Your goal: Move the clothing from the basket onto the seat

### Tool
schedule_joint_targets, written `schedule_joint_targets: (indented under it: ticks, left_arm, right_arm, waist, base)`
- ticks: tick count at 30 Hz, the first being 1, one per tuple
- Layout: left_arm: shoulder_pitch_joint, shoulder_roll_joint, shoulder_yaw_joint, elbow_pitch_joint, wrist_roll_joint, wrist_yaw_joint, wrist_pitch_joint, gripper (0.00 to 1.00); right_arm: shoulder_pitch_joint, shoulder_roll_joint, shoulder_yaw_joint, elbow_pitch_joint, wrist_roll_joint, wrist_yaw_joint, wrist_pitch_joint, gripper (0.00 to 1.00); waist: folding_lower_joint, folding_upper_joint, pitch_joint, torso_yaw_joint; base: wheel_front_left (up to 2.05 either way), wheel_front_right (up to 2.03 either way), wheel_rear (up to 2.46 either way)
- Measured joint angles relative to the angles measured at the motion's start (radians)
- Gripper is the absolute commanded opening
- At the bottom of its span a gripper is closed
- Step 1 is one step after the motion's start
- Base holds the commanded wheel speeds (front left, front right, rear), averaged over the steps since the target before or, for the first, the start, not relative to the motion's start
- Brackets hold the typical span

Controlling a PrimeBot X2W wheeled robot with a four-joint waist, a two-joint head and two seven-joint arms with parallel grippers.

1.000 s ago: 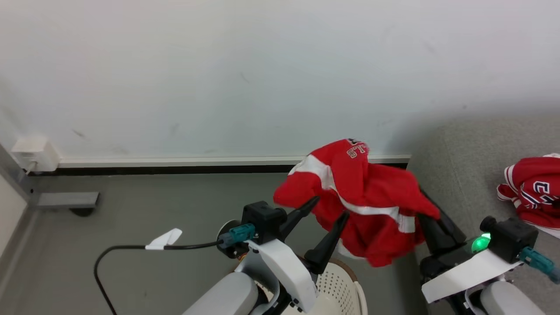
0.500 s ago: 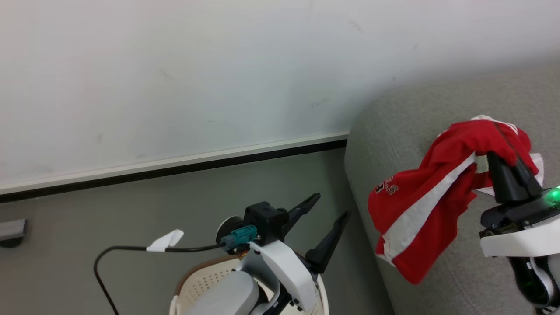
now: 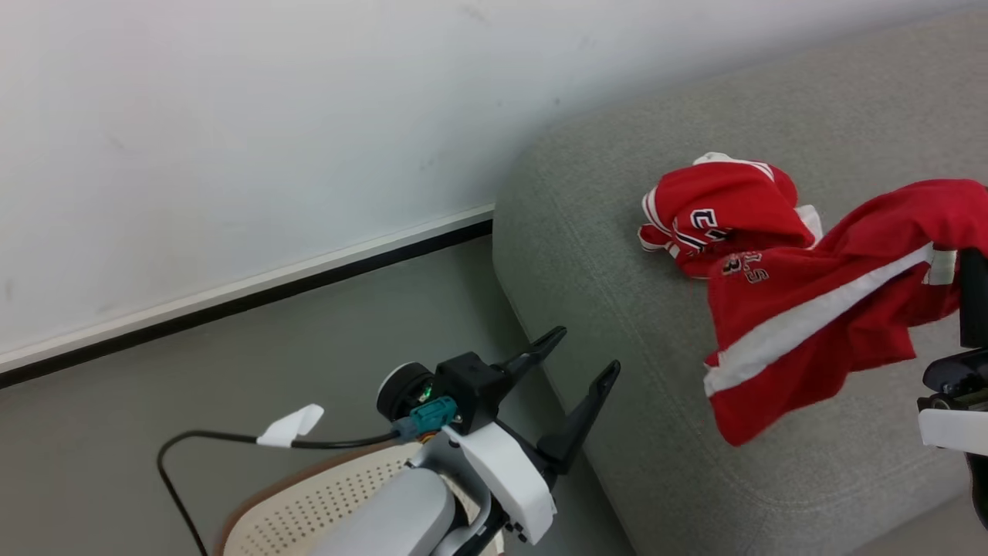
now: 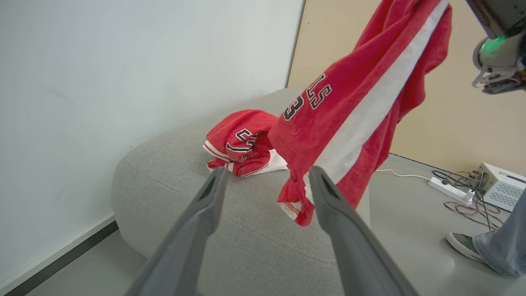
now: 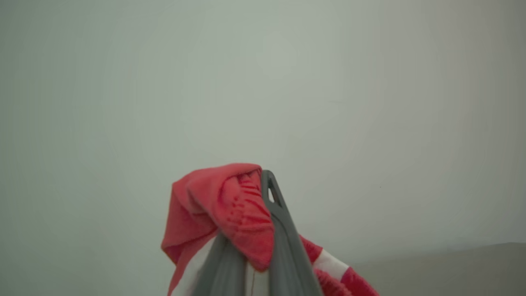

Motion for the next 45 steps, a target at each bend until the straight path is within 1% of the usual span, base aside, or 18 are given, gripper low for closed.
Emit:
schedule_joint_targets:
  ticks: [4,8,12,17,18,19,20,21,25,31,34,36,38,45]
  left_arm:
    - [-0.007,0.002,-0.014,0.01,0.012,-0.004,-0.01,1.0]
    - [-0.007,-0.001,-0.025,0.026,0.014,-0.006,-0.017,1.0]
    - [-0.013,-0.006,-0.031,0.038,0.014,-0.011,-0.022,1.0]
    - [-0.026,-0.009,-0.038,0.046,0.015,-0.015,-0.023,1.0]
    - [-0.032,-0.01,-0.039,0.05,0.015,-0.015,-0.023,1.0]
    - [-0.032,-0.01,-0.039,0.05,0.015,-0.015,-0.023,1.0]
    - [-0.04,-0.011,-0.043,0.053,0.016,-0.017,-0.02,1.0]
    - [-0.045,-0.012,-0.045,0.053,0.016,-0.018,-0.017,1.0]
    - [-0.065,-0.013,-0.049,0.054,0.025,-0.019,-0.012,1.0]
    - [-0.105,0.005,-0.05,0.041,0.042,-0.013,0.011,1.0]
    - [-0.12,0.02,-0.047,0.03,0.046,-0.011,0.021,1.0]
    - [-0.13,0.023,-0.049,0.024,0.051,-0.01,0.028,1.0]
    - [-0.144,0.021,-0.051,0.013,0.053,-0.007,0.031,1.0]
    - [-0.179,0.019,-0.054,0.004,0.066,0.0,0.035,1.0]
  right_arm:
    - [0.006,0.008,-0.012,-0.017,-0.002,0.0,0.0,0.0]
    - [0.006,0.012,-0.013,-0.025,-0.004,0.0,0.0,0.0]
    - [0.003,0.012,0.002,-0.024,-0.008,0.0,0.0,0.0]
    - [-0.035,0.0,0.001,-0.021,-0.007,0.0,0.0,0.0]
    - [-0.071,-0.016,0.003,-0.016,0.01,0.0,0.0,0.0]
    - [-0.071,-0.016,0.003,-0.016,0.01,0.0,0.0,0.0]
    - [-0.108,-0.045,0.021,-0.005,0.037,0.0,0.0,0.0]
    - [-0.128,-0.066,0.029,0.006,0.038,0.0,0.0,0.0]
    - [-0.211,-0.128,0.012,0.055,0.07,0.0,0.0,0.0]
    - [-0.305,-0.196,-0.085,0.174,0.088,0.0,0.0,0.0]
    - [-0.346,-0.221,-0.138,0.29,0.08,0.0,0.0,0.0]
    - [-0.376,-0.225,-0.161,0.376,0.083,0.0,0.0,0.0]
    - [-0.411,-0.23,-0.151,0.452,0.092,0.0,0.0,0.0]
    - [-0.548,-0.271,-0.021,0.688,0.081,0.0,0.0,0.0]
  waist:
    - [0.0,-0.0001,0.016,-0.045]
    - [0.0,0.0,0.031,-0.076]
    - [0.0,0.0,0.043,-0.086]
    - [0.0,0.0,0.061,-0.079]
    - [0.0,0.0,0.072,-0.072]
    - [0.0,0.0,0.072,-0.072]
    - [0.0,0.0,0.086,-0.062]
    - [0.0,0.0,0.094,-0.056]
    - [0.0,0.0,0.132,-0.024]
    - [0.0,0.0,0.213,0.034]
    - [0.0002,0.0,0.259,0.064]
    - [0.0001,0.0,0.287,0.086]
    - [0.0002,0.0,0.315,0.109]
    - [0.0003,0.0,0.403,0.187]
  base:
    - [0.0,0.0,0.0]
    - [0.0,0.0,0.0]
    - [0.0,0.0,0.0]
    - [0.0,0.0,0.0]
    - [0.0,0.0,0.0]
    - [0.0,0.0,0.0]
    - [0.0,0.0,0.0]
    - [0.0,0.0,0.0]
    - [0.0,0.0,0.0]
    - [0.0,0.0,0.0]
    - [0.0,0.0,0.0]
    - [0.0,0.0,0.0]
    - [0.0,0.0,0.0]
    - [0.0,0.0,0.0]
